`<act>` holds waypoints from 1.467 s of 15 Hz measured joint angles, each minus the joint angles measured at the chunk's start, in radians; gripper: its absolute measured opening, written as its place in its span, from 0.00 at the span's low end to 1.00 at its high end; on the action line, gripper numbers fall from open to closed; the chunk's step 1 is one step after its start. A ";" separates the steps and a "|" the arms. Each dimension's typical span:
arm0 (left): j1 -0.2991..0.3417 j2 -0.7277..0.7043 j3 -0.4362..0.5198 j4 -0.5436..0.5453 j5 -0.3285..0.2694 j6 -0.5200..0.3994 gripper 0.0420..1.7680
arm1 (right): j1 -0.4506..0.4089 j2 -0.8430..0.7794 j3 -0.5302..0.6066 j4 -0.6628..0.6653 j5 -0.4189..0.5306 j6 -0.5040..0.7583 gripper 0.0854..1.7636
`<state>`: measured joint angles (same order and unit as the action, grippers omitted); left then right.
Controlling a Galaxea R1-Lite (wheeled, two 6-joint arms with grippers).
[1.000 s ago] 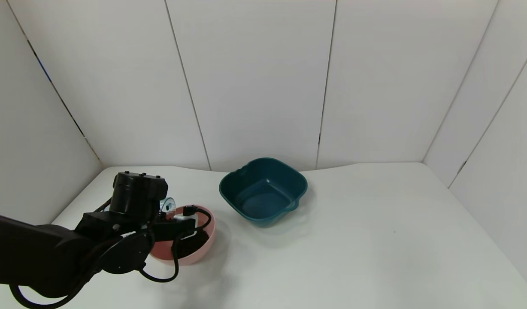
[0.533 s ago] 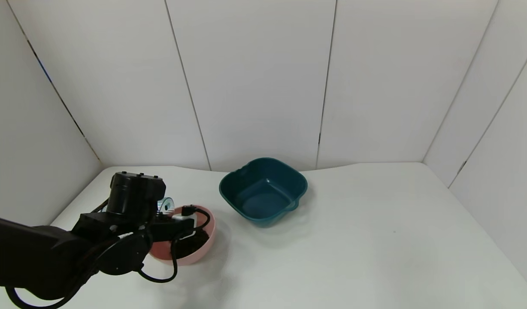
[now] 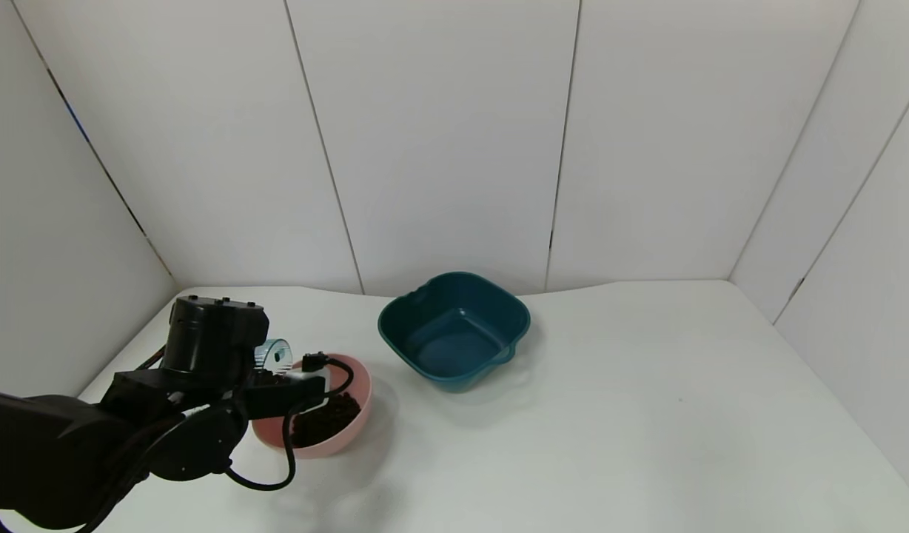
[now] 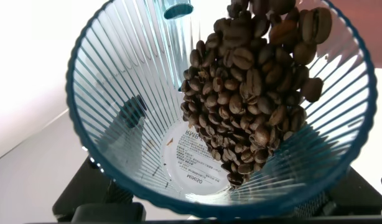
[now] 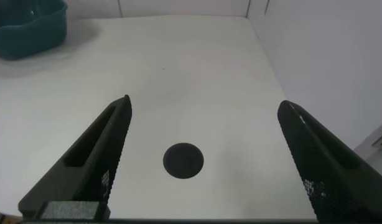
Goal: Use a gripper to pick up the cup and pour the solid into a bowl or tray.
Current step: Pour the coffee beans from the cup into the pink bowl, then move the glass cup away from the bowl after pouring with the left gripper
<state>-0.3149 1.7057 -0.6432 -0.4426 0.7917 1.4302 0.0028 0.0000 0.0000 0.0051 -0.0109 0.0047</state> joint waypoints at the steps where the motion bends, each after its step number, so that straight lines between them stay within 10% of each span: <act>1: 0.001 -0.002 0.000 -0.001 -0.005 -0.002 0.74 | 0.000 0.000 0.000 0.000 0.000 0.000 0.97; 9: 0.059 -0.025 0.018 -0.001 -0.143 -0.066 0.74 | 0.000 0.000 0.000 0.001 0.000 0.000 0.97; 22: 0.150 -0.089 0.065 0.000 -0.407 -0.476 0.74 | 0.000 0.000 0.000 0.000 0.000 0.000 0.97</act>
<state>-0.1645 1.6172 -0.5783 -0.4421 0.3847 0.9538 0.0028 0.0000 0.0000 0.0053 -0.0104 0.0043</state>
